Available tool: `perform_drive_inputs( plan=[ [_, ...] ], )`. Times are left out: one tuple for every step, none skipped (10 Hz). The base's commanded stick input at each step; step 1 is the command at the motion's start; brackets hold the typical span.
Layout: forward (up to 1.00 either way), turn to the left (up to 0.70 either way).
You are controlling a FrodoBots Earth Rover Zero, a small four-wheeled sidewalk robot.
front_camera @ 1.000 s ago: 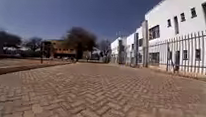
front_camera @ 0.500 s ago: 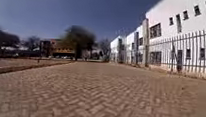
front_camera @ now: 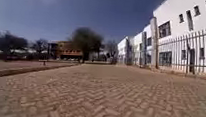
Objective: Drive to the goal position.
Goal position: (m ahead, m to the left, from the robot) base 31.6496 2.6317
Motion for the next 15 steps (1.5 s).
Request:
perform_drive_inputs(
  plan=[
    [1.0, 0.0],
    [1.0, 0.0],
    [1.0, 0.0],
    [1.0, 0.0],
    [1.0, 0.0],
    [1.0, 0.0],
    [1.0, 0.0],
    [1.0, 0.0],
    [1.0, 0.0],
    [1.0, 0.0],
    [1.0, 0.0],
    [1.0, 0.0],
    [1.0, 0.0],
    [1.0, 0.0],
    [1.0, 0.0]
  ],
)
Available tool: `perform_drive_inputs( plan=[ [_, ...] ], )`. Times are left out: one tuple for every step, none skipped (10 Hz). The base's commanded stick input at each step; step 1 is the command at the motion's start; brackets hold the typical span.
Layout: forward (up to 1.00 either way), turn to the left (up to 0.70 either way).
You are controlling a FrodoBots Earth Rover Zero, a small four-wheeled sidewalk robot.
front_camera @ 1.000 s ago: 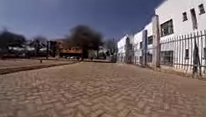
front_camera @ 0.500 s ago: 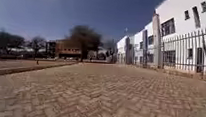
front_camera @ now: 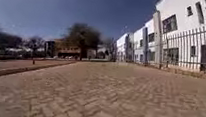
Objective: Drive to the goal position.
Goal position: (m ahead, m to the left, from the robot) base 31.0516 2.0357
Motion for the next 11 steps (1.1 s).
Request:
perform_drive_inputs(
  plan=[
    [1.0, 0.0],
    [1.0, 0.0],
    [1.0, 0.0],
    [1.0, 0.0],
    [1.0, 0.0],
    [1.0, 0.0],
    [1.0, 0.0],
    [1.0, 0.0],
    [1.0, 0.0],
    [1.0, 0.0],
    [1.0, 0.0]
  ],
)
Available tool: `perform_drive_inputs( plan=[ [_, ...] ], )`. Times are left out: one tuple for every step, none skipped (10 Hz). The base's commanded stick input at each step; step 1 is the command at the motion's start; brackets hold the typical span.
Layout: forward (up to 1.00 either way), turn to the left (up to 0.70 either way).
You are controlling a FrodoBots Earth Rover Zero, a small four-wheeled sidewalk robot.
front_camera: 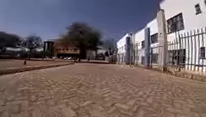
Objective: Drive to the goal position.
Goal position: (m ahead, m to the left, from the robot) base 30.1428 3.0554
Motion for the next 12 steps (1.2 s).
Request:
perform_drive_inputs(
  plan=[
    [1.0, 0.4],
    [1.0, 0.4],
    [1.0, 0.26],
    [1.0, 0.08],
    [1.0, 0.0],
    [1.0, 0.0],
    [1.0, 0.0],
    [1.0, 0.0],
    [1.0, 0.0],
    [1.0, 0.0],
    [1.0, 0.0],
    [1.0, 0.0]
  ],
)
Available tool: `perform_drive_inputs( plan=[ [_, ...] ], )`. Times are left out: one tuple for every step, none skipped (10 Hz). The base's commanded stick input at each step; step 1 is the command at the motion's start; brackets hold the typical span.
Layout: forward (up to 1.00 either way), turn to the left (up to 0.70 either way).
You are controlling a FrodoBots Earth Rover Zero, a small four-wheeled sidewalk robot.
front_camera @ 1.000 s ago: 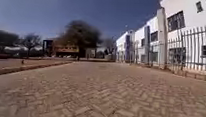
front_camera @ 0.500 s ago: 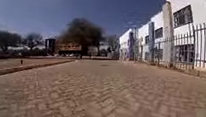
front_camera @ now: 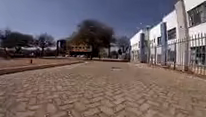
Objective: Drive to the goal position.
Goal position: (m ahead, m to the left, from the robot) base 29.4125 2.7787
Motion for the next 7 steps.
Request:
perform_drive_inputs(
  plan=[
    [1.0, 0.0],
    [1.0, 0.0],
    [1.0, 0.0],
    [1.0, 0.0],
    [1.0, 0.0],
    [1.0, 0.0],
    [1.0, 0.0]
  ],
)
